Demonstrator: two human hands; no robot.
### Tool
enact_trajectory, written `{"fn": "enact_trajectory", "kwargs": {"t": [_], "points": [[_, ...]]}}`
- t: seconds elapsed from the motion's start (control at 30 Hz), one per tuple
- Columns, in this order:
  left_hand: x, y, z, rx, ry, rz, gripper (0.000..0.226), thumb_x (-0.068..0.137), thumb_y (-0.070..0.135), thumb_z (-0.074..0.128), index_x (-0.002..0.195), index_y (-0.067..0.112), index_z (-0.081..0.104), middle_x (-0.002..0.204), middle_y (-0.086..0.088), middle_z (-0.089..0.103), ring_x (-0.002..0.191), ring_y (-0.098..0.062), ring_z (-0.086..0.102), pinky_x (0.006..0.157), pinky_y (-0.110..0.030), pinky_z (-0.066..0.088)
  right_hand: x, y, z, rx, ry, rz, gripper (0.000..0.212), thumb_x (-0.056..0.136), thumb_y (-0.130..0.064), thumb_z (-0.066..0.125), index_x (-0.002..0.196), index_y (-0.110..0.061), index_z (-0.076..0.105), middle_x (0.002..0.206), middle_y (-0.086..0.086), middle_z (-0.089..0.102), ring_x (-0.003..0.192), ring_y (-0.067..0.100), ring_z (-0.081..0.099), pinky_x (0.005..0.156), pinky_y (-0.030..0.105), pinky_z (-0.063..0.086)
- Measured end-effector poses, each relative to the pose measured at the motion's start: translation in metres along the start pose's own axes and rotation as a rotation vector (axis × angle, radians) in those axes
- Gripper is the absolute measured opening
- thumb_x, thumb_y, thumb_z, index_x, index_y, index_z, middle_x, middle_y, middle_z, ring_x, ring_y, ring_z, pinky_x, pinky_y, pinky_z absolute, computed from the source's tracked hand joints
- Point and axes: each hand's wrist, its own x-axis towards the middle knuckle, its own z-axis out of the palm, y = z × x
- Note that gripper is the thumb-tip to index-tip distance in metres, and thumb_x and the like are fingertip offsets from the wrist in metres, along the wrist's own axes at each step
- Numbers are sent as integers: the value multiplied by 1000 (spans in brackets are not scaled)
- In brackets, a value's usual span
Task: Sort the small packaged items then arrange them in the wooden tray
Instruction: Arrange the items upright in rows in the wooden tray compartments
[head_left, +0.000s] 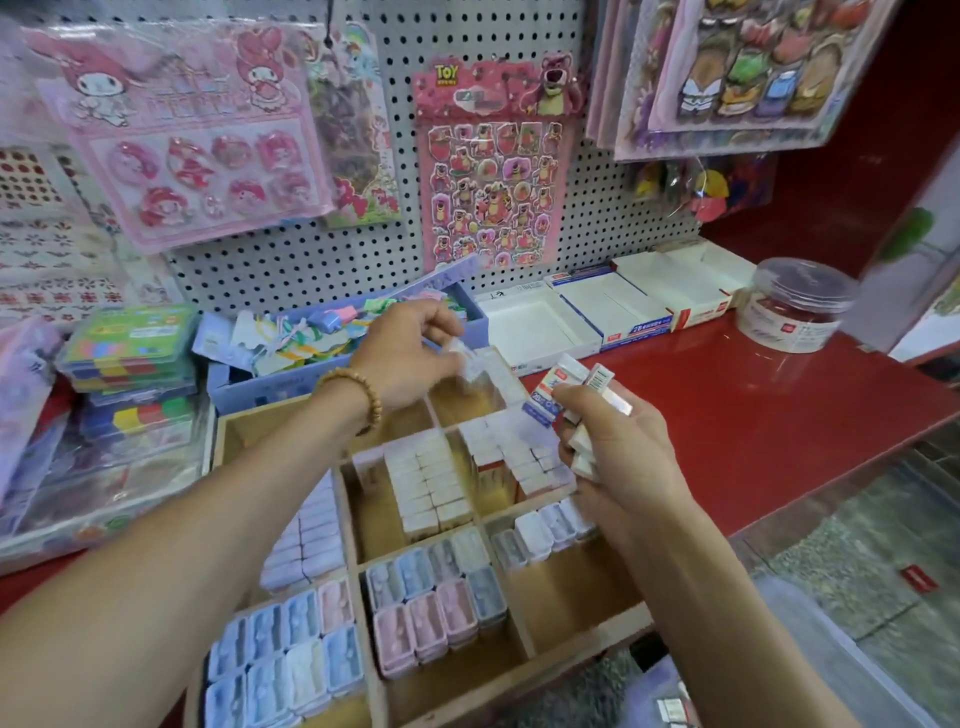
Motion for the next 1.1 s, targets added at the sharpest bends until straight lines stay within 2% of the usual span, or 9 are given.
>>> {"fn": "enact_trajectory", "kwargs": {"t": [0.07, 0.2, 0.3, 0.53, 0.7, 0.77, 0.87, 1.0, 1.1], "points": [[12, -10, 6, 197, -26, 35, 17, 82, 6, 71, 93, 17, 64, 82, 11, 55, 71, -4, 52, 73, -23, 45, 6, -3, -7, 47, 8, 33, 4, 92, -2, 63, 92, -4, 67, 76, 17, 70, 62, 21, 67, 61, 36, 58], [25, -19, 24, 381, -60, 94, 19, 83, 7, 70, 88, 22, 60, 90, 2, 61, 84, -17, 57, 76, -28, 48, 13, -4, -16, 65, 12, 71, 10, 93, -2, 63, 101, 3, 65, 78, 17, 72, 61, 20, 69, 53, 31, 59], [32, -19, 35, 479, -80, 129, 16, 84, 11, 70, 89, 22, 58, 93, -1, 62, 86, -19, 56, 81, -35, 50, 17, -4, -19, 47, 6, 80, 13, 93, -4, 63, 103, 3, 66, 91, 22, 74, 73, 27, 72, 63, 37, 63], [35, -20, 46, 542, -93, 145, 16, 85, 16, 70, 94, 20, 57, 96, 0, 54, 91, -19, 51, 81, -31, 45, 19, -8, -22, 3, -31, 55, 6, 94, -1, 62, 98, 1, 66, 66, 6, 69, 52, 10, 64, 44, 20, 49], [34, -18, 45, 518, -109, 108, 22, 81, 16, 74, 98, 20, 60, 99, 0, 56, 92, -19, 53, 83, -30, 47, 20, -7, -21, -70, -26, 68, 13, 91, -4, 66, 102, 3, 67, 83, 17, 71, 78, 29, 69, 72, 40, 61], [31, -14, 39, 524, -133, 96, 24, 80, 19, 75, 101, 19, 62, 98, 0, 59, 93, -19, 57, 85, -33, 50, 17, -8, -22, -102, -42, 56, 8, 91, -5, 67, 97, 0, 68, 81, 15, 72, 78, 29, 70, 74, 42, 60], [16, -3, 31, 376, -53, 83, 12, 86, 23, 69, 96, 20, 65, 90, 4, 65, 84, -14, 60, 80, -31, 52, 11, -9, -22, -70, -52, 45, 10, 91, -4, 67, 98, 2, 67, 83, 17, 68, 78, 30, 66, 80, 48, 57], [-27, 27, 21, -223, -125, -83, 15, 94, 22, 61, 86, 12, 68, 82, -6, 72, 73, -18, 71, 69, -31, 56, 2, -4, -17, -18, -61, 32, 9, 90, -3, 67, 97, 0, 71, 89, 25, 66, 81, 34, 63, 88, 55, 52], [-61, 38, 11, -438, -285, -129, 9, 87, 17, 70, 93, 11, 68, 86, -11, 73, 78, -26, 73, 73, -35, 58, -10, 0, -11, -10, -77, 6, 7, 90, -1, 67, 95, -3, 71, 78, 19, 69, 66, 22, 66, 68, 38, 57]]}}
